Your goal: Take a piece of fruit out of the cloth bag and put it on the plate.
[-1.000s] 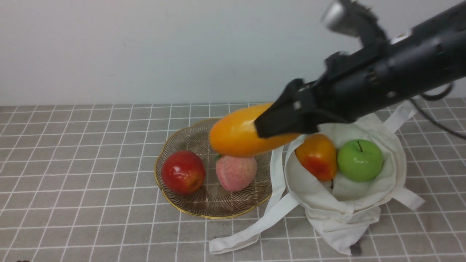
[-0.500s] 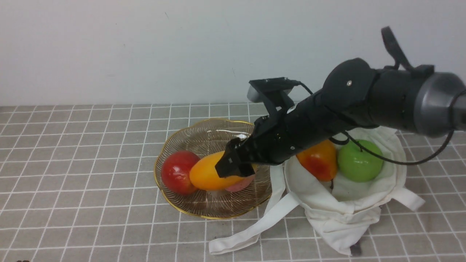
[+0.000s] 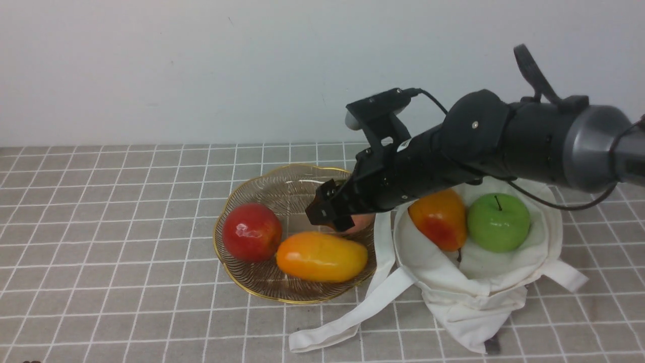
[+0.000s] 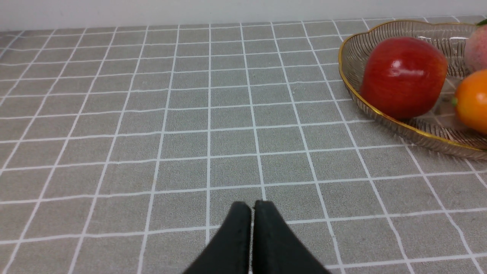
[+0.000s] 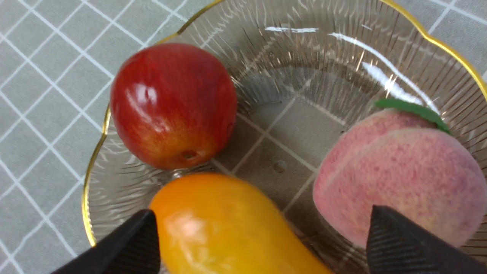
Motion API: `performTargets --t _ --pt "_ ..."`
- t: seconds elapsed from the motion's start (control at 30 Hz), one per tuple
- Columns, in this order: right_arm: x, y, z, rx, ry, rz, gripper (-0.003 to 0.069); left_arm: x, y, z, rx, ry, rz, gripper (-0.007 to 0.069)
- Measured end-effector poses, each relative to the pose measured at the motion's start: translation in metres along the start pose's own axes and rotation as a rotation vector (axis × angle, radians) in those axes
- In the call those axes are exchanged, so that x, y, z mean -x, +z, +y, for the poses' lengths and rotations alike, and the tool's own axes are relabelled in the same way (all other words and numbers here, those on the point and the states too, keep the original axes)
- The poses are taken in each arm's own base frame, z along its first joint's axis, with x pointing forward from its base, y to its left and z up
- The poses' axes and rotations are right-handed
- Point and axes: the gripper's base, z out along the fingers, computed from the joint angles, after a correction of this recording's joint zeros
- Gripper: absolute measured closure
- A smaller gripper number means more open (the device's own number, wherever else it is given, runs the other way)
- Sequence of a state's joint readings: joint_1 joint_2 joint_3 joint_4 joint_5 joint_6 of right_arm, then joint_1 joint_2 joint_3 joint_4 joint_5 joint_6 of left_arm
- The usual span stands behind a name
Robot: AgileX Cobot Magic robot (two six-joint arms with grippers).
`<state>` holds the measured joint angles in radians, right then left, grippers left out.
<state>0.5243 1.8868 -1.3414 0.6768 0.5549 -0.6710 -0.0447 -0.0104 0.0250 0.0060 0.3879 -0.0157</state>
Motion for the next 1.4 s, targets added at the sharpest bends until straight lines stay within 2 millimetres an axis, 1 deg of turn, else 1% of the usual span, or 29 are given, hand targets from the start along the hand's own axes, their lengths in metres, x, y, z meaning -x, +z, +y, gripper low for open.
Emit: performTargets --t 0.13,0.2,0.27,0.3,0.37,0.4,0.5,0.53,0.57,0.63,0.7,0.8,0.83,0.87,0.9,0.97,1.07,1.1,1.17,1.27,1.33,1.37,1.4 --pt "0.000 -0.001 -0.001 -0.015 -0.053 0.018 -0.0032 0.000 0.000 0.000 0.000 0.000 0.000 0.0633" --pt "0.004 -0.006 0.000 -0.012 -0.082 0.038 -0.0032 0.000 0.000 0.000 0.000 0.000 0.000 0.0633" --pt "0.012 -0.018 0.003 -0.010 -0.103 0.055 -0.0020 0.000 0.000 0.000 0.000 0.000 0.000 0.0633" --pt "0.014 -0.020 0.003 -0.010 -0.113 0.061 -0.0017 0.000 0.000 0.000 0.000 0.000 0.000 0.0633" --pt "0.033 -0.046 0.007 -0.025 -0.138 0.090 0.0039 0.000 0.000 0.000 0.000 0.000 0.000 0.0633" --pt "0.035 -0.048 0.008 -0.027 -0.139 0.092 0.0039 0.000 0.000 0.000 0.000 0.000 0.000 0.0633" --pt "0.053 -0.080 0.010 -0.074 -0.129 0.140 0.0138 0.000 0.000 0.000 0.000 0.000 0.000 0.0633" --pt "0.058 -0.095 0.011 -0.108 -0.124 0.178 0.0189 0.000 0.000 0.000 0.000 0.000 0.000 0.0633" --pt "0.063 -0.106 0.011 -0.133 -0.117 0.187 0.0226 0.000 0.000 0.000 0.000 0.000 0.000 0.0633" --pt "0.071 -0.126 0.009 -0.204 -0.097 0.211 0.0338 0.000 0.000 0.000 0.000 0.000 0.000 0.0633" --pt "0.078 -0.141 0.008 -0.261 -0.096 0.187 0.0435 0.000 0.000 0.000 0.000 0.000 0.000 0.0633" --pt "0.081 -0.156 0.008 -0.307 -0.081 0.163 0.0558 0.000 0.000 0.000 0.000 0.000 0.000 0.0633" --pt "0.082 -0.165 0.010 -0.319 -0.067 0.148 0.0615 0.000 0.000 0.000 0.000 0.000 0.000 0.0633" --pt "0.082 -0.172 0.012 -0.322 -0.057 0.135 0.0639 0.000 0.000 0.000 0.000 0.000 0.000 0.0633" --pt "0.083 -0.178 0.013 -0.324 -0.051 0.122 0.0652 0.000 0.000 0.000 0.000 0.000 0.000 0.0633" --pt "0.083 -0.196 0.019 -0.323 -0.041 0.081 0.0666 0.000 0.000 0.000 0.000 0.000 0.000 0.0633" --pt "0.074 -0.230 0.030 -0.317 -0.034 0.026 0.0671 0.000 0.000 0.000 0.000 0.000 0.000 0.0633" --pt "0.072 -0.234 0.032 -0.316 -0.034 0.021 0.0671 0.000 0.000 0.000 0.000 0.000 0.000 0.0633" --pt "0.057 -0.259 0.040 -0.317 -0.030 -0.007 0.0671 0.000 0.000 0.000 0.000 0.000 0.000 0.0633" --pt "0.027 -0.283 0.048 -0.321 -0.016 -0.012 0.0671 0.000 0.000 0.000 0.000 0.000 0.000 0.0633" --pt "-0.003 -0.305 0.055 -0.336 -0.006 -0.029 0.0671 0.000 0.000 0.000 0.000 0.000 0.000 0.0633" --pt "-0.014 -0.306 0.056 -0.340 0.001 -0.023 0.0673 0.000 0.000 0.000 0.000 0.000 0.000 0.0633" --pt "-0.030 -0.314 0.058 -0.347 0.007 -0.043 0.0673 0.000 0.000 0.000 0.000 0.000 0.000 0.0633"
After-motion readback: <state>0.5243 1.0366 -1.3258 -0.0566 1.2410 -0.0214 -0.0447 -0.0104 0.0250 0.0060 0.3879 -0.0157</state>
